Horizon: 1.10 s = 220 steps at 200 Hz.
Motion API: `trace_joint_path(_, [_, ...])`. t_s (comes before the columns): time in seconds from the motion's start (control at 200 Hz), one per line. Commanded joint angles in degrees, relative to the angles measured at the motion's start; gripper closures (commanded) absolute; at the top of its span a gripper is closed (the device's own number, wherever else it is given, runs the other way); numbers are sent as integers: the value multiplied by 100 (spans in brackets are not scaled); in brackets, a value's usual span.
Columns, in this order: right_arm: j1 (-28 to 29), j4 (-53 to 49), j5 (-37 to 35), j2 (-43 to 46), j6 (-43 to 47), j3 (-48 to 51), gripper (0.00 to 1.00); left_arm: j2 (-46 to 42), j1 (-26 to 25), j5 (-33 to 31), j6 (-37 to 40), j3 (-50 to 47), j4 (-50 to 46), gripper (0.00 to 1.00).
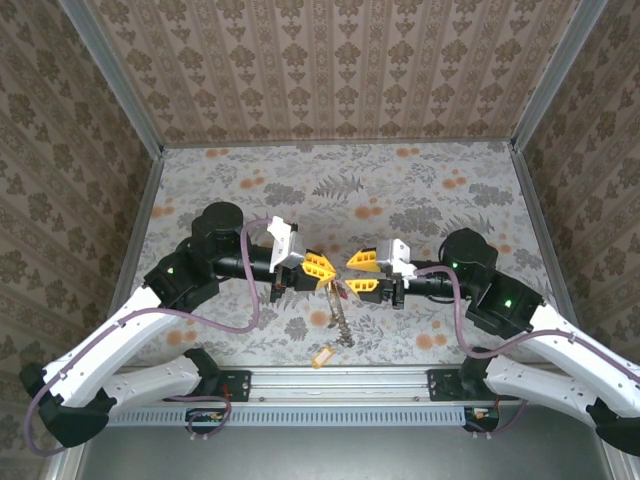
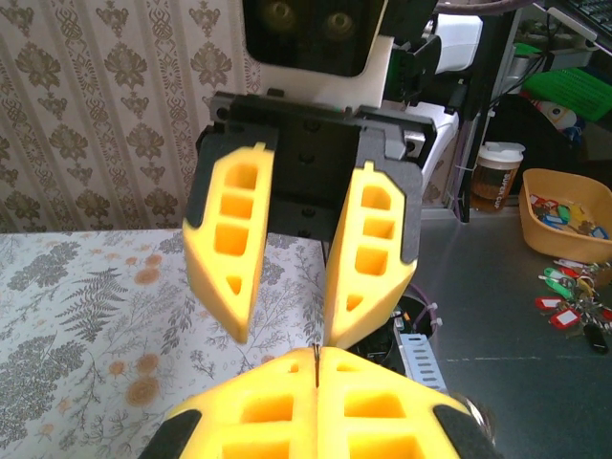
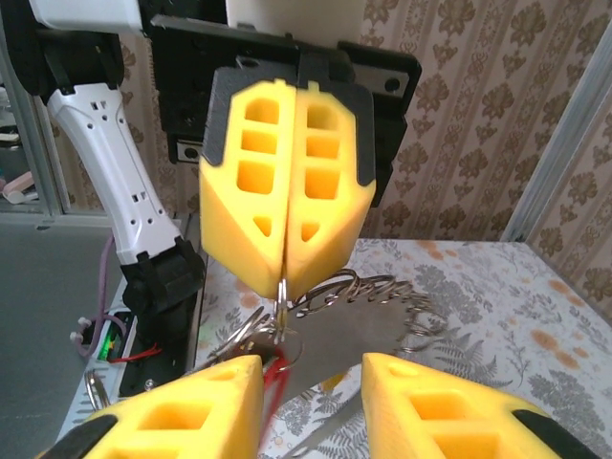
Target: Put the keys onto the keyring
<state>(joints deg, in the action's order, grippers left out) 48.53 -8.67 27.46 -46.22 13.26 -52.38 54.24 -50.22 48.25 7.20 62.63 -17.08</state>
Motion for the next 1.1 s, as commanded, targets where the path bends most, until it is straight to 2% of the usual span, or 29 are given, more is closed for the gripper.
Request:
trace_joint_path(0.0, [12, 364, 163, -73, -95, 11, 65, -95, -24, 167, -113, 52, 268, 100])
trace_joint_path(0.245, [8, 738, 463, -188, -164, 34, 70, -80, -29, 131, -79, 67, 201, 100])
trace_joint_path(0.5, [10, 680, 574, -265, -184, -15, 77, -79, -32, 88, -57, 55, 194, 100])
trace_joint_path(0.58, [7, 649, 517, -286, -159, -30, 81, -80, -29, 88, -52, 50, 189, 100])
trace_joint_path(0.735, [12, 401, 422, -362, -64, -166, 100, -82, -25, 17, -38, 33, 151, 100])
trace_joint_path(0.98, [8, -49, -119, -303, 141, -327, 100, -58, 28, -445, 63, -92, -207, 100])
trace_joint_path(1.095, [-14, -318, -567, -537, 44, -363, 100, -143, 303, -546, -205, -397, -144, 100])
